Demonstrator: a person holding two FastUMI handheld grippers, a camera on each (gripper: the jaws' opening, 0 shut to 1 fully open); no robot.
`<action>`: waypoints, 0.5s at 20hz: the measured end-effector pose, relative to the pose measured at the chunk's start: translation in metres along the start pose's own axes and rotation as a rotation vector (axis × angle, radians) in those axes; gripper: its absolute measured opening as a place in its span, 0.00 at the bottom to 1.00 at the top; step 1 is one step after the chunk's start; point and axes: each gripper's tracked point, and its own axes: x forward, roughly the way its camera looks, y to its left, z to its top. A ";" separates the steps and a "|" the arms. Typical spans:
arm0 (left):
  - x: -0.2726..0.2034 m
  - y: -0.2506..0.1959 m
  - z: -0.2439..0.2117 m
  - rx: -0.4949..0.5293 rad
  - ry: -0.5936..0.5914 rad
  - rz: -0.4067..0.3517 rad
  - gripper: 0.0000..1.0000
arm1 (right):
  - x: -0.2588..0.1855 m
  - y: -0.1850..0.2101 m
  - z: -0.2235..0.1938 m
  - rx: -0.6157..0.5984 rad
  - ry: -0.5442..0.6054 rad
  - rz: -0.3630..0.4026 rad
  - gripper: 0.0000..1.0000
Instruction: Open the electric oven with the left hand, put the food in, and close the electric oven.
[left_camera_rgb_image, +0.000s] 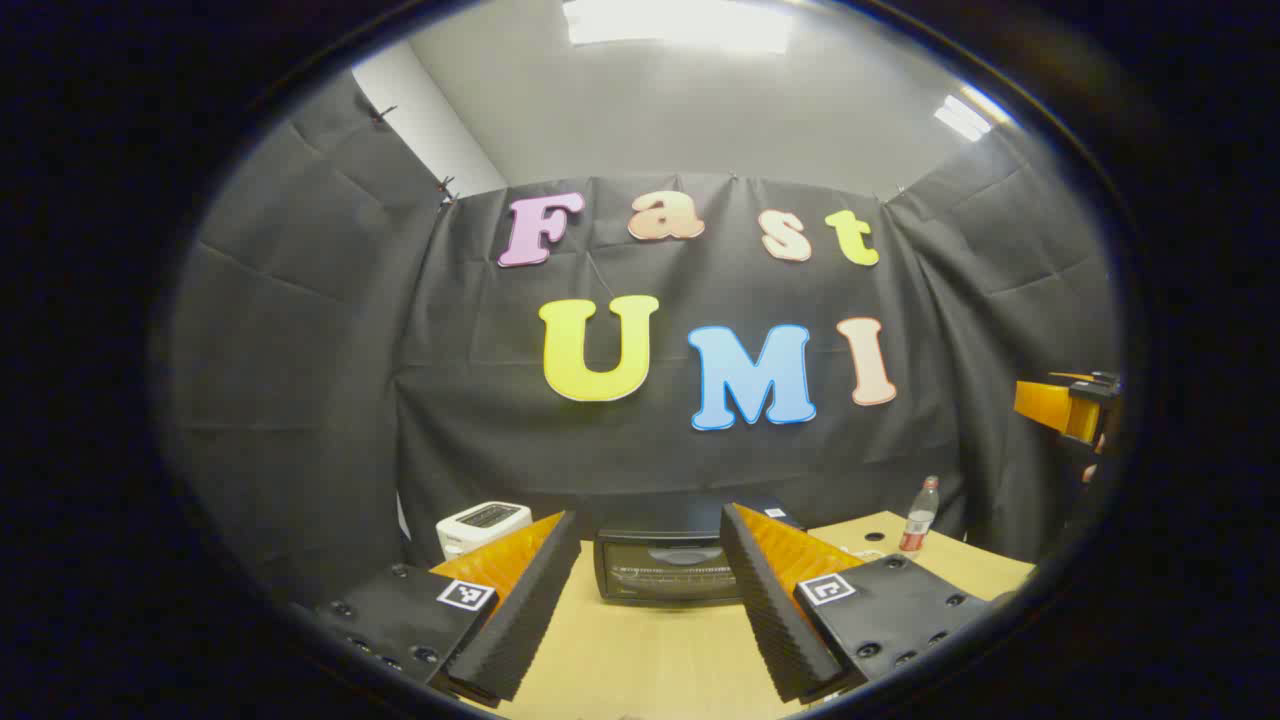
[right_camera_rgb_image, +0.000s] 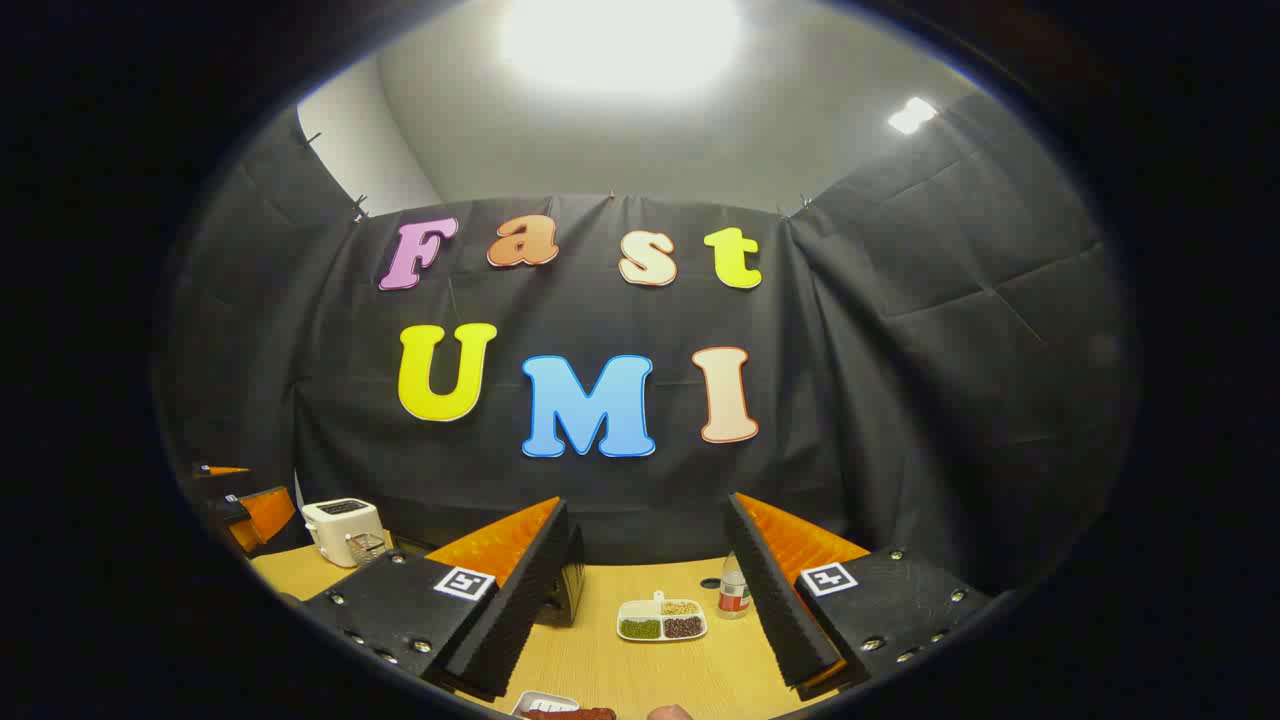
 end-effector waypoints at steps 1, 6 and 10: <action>-0.001 0.000 0.001 0.002 -0.001 -0.001 0.90 | -0.001 -0.001 0.001 0.000 -0.001 -0.003 0.95; -0.002 -0.004 0.006 0.015 -0.014 -0.003 0.99 | -0.004 -0.004 -0.001 -0.006 -0.001 -0.001 0.95; -0.003 -0.012 0.009 0.017 -0.024 -0.004 0.99 | -0.007 -0.010 -0.005 -0.003 0.005 0.001 0.95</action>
